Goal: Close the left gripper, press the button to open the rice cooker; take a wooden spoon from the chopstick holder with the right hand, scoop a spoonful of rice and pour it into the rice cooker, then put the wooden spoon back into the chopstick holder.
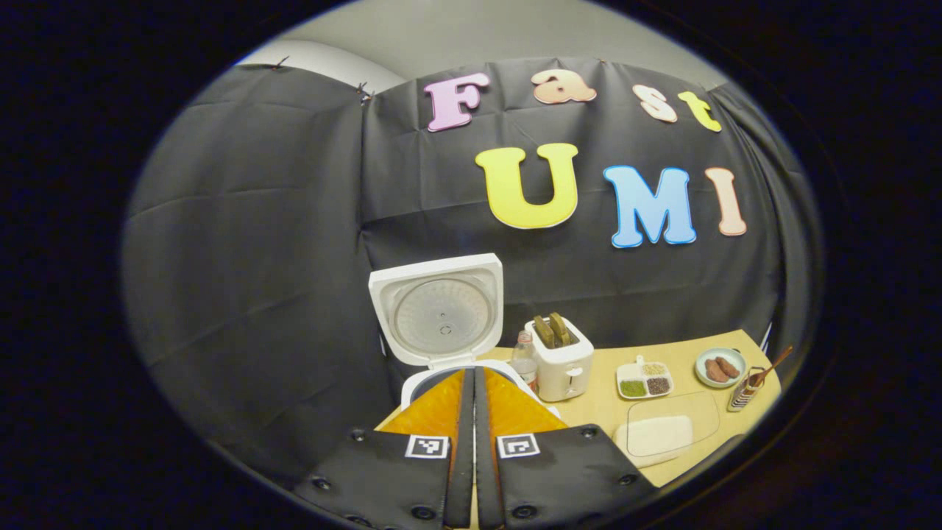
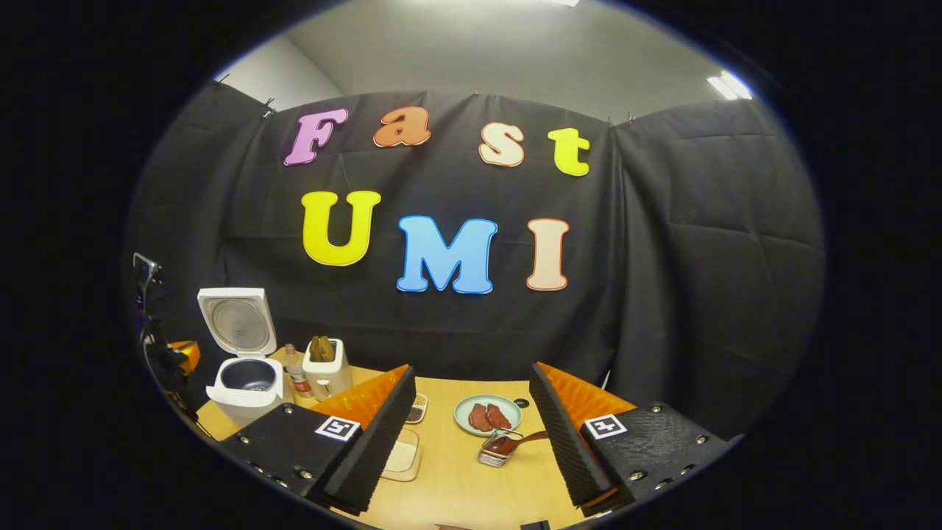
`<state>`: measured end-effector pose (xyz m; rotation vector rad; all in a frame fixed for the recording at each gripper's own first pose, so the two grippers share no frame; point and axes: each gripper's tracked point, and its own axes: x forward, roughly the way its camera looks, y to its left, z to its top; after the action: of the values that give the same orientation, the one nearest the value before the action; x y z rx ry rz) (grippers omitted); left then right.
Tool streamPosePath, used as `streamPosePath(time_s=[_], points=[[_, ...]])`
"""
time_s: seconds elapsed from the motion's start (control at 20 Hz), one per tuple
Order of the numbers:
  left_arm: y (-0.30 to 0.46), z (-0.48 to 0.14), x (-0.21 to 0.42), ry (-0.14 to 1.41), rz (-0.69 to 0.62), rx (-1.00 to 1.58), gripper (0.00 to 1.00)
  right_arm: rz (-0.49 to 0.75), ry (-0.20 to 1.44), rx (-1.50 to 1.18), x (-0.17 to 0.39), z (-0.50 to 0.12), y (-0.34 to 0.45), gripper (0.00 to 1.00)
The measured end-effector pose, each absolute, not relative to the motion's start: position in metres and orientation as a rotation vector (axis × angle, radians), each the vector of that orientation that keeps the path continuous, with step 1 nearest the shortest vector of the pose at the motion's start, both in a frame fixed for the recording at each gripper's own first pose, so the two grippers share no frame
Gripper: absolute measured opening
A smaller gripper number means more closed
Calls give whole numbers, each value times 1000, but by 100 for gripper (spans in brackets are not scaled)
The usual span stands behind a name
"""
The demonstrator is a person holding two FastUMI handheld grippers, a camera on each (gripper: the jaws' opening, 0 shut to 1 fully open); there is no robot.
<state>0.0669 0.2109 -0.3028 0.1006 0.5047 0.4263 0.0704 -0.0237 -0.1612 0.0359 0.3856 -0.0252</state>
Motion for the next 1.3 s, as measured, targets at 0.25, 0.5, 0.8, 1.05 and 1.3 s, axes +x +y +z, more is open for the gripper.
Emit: streamPosePath(time_s=[0.25, 0.5, 0.8, 1.05, 1.3], points=[[165, -268, 50, 502, 496, 136, 19, -57, 437, 43, 106, -248, -88, 95], [114, -231, 19, 510, 542, 285, 41, -47, 546, 111, 127, -357, -129, 96], [60, -231, -4, 573, 577, 216, 58, -63, 624, 175, 143, -456, -149, 95], [29, -237, -13, 640, 552, 274, 73, -35, 705, 287, 147, -522, -134, 96], [-14, -269, -29, 740, 503, 252, 72, 17, 739, 402, 159, -552, -110, 72]])
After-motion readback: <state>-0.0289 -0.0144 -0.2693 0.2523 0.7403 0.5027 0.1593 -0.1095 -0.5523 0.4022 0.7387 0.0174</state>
